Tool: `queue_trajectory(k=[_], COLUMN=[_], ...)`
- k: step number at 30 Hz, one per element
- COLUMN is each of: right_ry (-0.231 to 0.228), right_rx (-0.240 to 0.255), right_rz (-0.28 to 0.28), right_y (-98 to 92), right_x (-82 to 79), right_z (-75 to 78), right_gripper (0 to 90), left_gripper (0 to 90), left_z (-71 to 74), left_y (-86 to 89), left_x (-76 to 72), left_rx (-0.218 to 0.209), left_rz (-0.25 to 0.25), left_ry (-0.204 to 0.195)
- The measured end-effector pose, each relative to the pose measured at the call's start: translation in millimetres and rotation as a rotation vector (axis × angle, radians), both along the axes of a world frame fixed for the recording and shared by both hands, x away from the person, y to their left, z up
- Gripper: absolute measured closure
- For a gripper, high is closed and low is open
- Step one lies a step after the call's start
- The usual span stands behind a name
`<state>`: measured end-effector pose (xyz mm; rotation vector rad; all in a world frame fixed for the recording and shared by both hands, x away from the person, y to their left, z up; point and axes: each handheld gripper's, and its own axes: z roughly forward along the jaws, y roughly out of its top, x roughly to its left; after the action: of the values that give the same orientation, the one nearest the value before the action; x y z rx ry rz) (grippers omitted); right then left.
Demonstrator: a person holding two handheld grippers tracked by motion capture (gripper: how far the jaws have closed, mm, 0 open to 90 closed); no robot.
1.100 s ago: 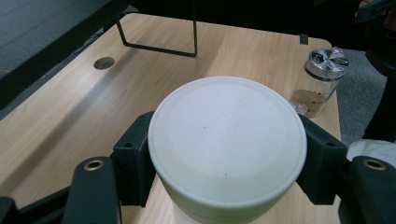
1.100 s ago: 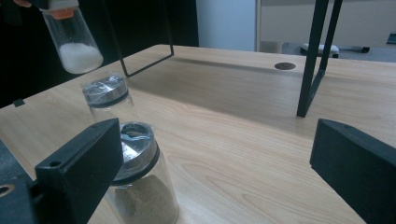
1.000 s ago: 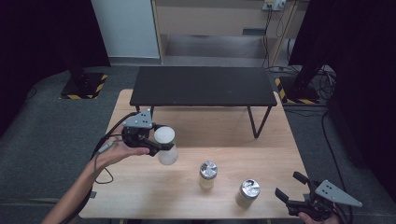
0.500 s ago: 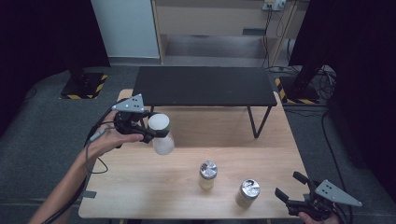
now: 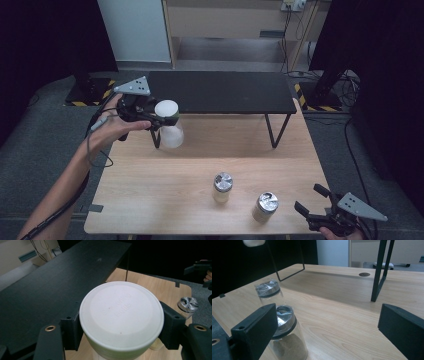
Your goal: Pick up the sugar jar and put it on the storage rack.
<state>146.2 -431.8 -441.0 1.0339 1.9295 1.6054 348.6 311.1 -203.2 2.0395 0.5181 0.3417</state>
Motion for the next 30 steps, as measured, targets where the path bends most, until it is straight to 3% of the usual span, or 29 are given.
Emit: queue_trajectory(k=[15, 19, 30], right_ry=[0.003, 0.003, 0.007], right_rx=[0.005, 0.008, 0.018], right_rz=[-0.001, -0.002, -0.003], right_y=[-1.0, -0.9, -2.5], right_x=[0.0, 0.0, 0.3], right_z=[-0.3, -0.4, -1.6], right_gripper=[3.3, 3.3, 3.3], left_gripper=[31.8, 31.8, 31.8], left_z=[36.8, 46.6, 54.1], left_y=[-7.4, -13.0, -22.7], left_x=[20.4, 28.6, 52.0], left_rx=[-0.009, 0.006, -0.003], left_rz=[0.067, 0.08, 0.175], left_ry=[-0.028, -0.03, -0.021])
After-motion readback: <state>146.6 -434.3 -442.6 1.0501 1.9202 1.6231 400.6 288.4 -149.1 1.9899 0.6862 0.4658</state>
